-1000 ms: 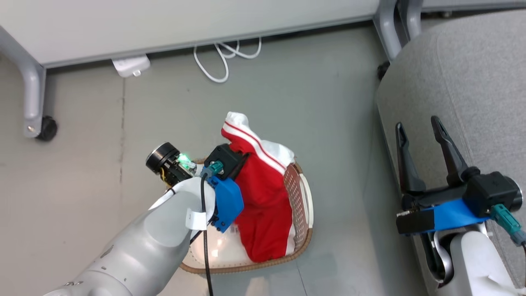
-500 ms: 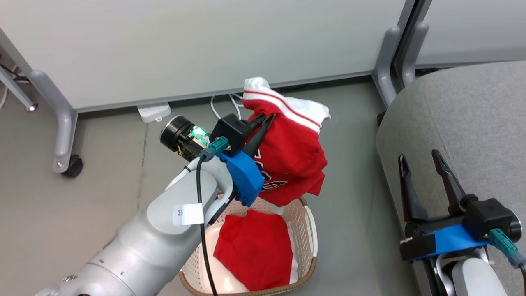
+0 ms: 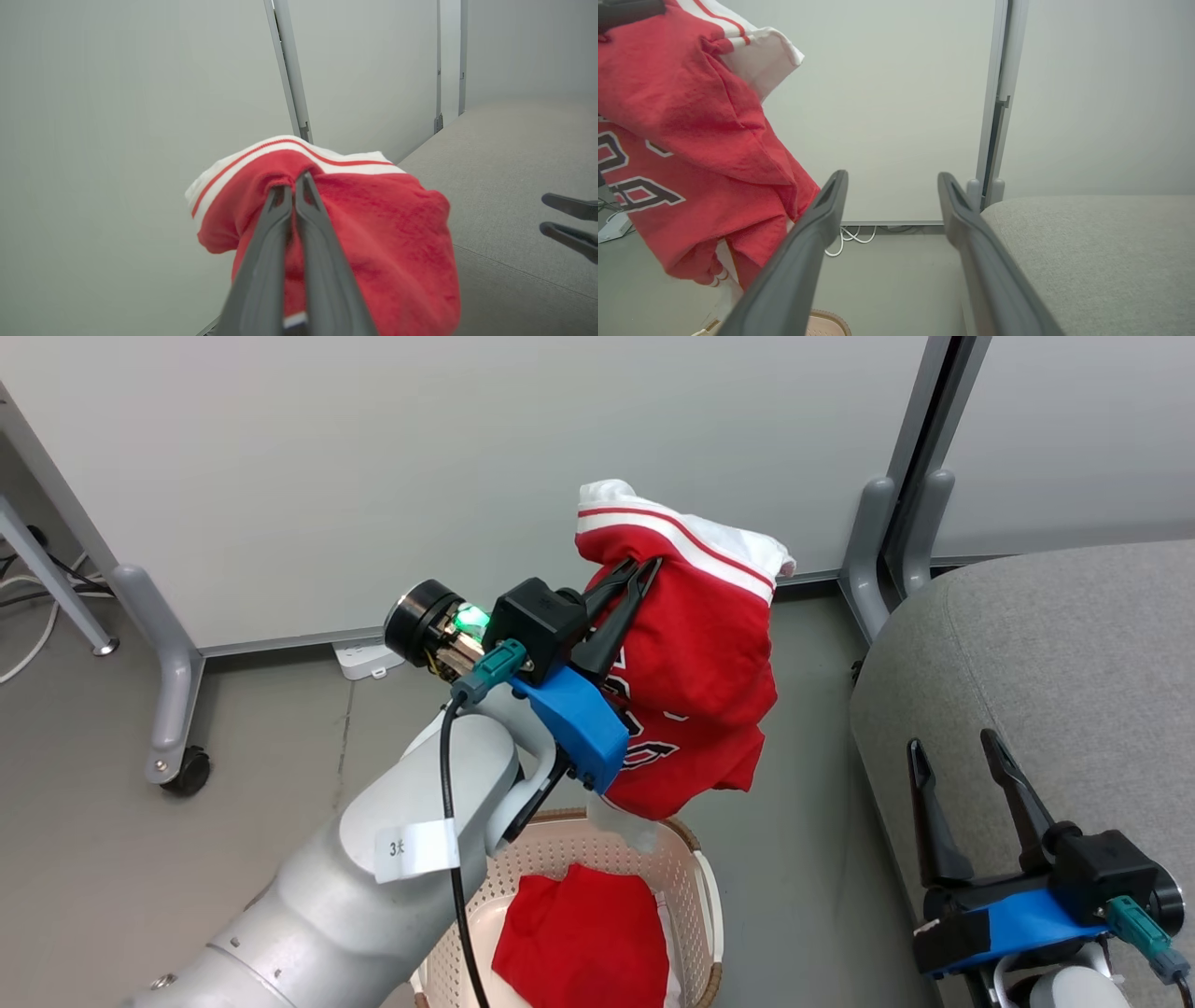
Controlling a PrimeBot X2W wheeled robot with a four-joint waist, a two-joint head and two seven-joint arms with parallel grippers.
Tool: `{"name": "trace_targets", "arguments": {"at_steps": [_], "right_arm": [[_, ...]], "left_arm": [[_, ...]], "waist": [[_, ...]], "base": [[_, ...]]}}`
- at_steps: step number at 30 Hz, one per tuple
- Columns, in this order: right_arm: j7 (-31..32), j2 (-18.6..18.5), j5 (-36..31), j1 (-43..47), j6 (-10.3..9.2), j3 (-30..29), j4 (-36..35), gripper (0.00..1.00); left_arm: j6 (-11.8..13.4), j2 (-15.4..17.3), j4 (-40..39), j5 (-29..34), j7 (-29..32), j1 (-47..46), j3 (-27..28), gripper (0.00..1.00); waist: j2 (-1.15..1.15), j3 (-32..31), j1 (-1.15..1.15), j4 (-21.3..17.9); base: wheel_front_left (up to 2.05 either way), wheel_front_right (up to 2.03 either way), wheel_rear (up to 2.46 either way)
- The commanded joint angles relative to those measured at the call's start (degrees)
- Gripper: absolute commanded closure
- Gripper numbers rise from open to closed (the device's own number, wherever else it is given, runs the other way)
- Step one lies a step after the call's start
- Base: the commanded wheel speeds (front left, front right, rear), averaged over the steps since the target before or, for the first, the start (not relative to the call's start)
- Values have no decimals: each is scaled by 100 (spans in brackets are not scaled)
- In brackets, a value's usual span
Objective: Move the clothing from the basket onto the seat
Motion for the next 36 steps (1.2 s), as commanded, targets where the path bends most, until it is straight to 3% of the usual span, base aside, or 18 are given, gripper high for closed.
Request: {"name": "trace_targets", "arguments": {"at_steps": [1, 11, 27, 36], "right_arm": [[-24, -22, 37, 85, 2, 6, 15, 0], [-24, -22, -42, 112, 3, 203, -26, 0], [-24, -386, 13, -642, 3, 1451, 98, 0], [-24, -514, 22, -1138, 3, 1799, 343, 0]], "left_arm": [[23, 17, -32, 6, -29, 59, 52, 100], [30, 65, -87, 34, -30, 152, 66, 100], [18, 7, -136, 92, -29, 76, 15, 100], [-36, -63, -180, 163, -30, 64, -63, 100]], "waist": [[0, -26, 1, -3], [0, -109, 1, -16], [0, 38, 1, 55], [0, 154, 1, 142]], "base": [[0, 0, 0], [0, 0, 0], [0, 0, 0], [0, 0, 0]]}}
